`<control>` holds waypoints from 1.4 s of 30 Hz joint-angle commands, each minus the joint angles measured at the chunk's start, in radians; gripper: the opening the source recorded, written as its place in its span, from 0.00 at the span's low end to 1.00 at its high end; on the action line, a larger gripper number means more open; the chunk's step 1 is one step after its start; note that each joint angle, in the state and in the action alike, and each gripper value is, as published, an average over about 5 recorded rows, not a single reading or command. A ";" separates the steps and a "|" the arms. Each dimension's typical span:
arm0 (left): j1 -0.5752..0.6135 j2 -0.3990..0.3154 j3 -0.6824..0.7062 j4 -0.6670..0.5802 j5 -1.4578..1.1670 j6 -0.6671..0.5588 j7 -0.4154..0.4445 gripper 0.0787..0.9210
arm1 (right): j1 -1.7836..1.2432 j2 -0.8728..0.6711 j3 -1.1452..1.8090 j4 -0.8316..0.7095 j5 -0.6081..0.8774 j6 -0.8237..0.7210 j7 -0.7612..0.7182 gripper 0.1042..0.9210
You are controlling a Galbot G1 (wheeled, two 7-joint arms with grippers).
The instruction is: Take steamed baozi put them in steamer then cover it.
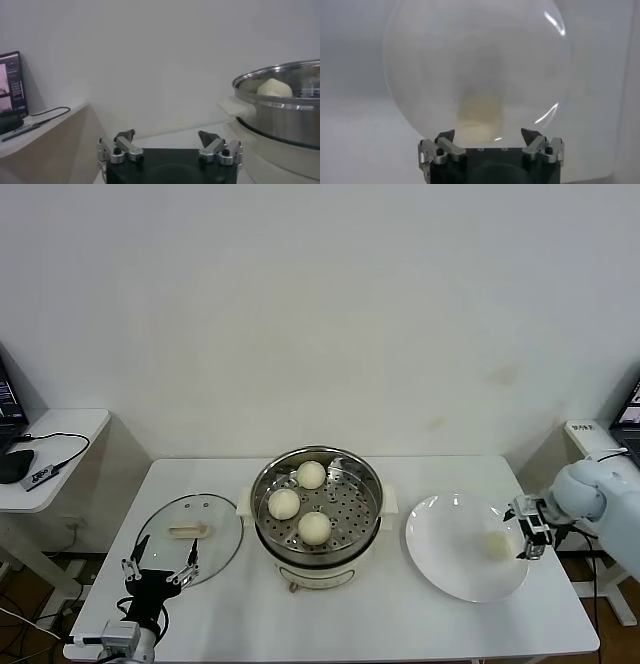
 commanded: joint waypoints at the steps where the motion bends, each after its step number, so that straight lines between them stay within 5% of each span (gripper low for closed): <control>1: 0.001 0.000 -0.001 0.000 -0.001 0.000 0.001 0.88 | -0.043 0.047 0.038 -0.052 -0.025 0.000 -0.001 0.88; 11: 0.001 -0.001 -0.002 -0.001 -0.001 -0.001 0.001 0.88 | -0.046 0.071 0.036 -0.070 -0.045 -0.013 0.012 0.85; 25: 0.003 -0.006 -0.001 -0.010 0.000 -0.001 0.000 0.88 | -0.019 0.064 0.023 -0.054 -0.034 -0.024 0.001 0.60; 42: -0.005 0.000 0.005 -0.009 -0.003 -0.001 0.001 0.88 | 0.609 0.044 -0.446 0.098 0.269 -0.127 0.001 0.53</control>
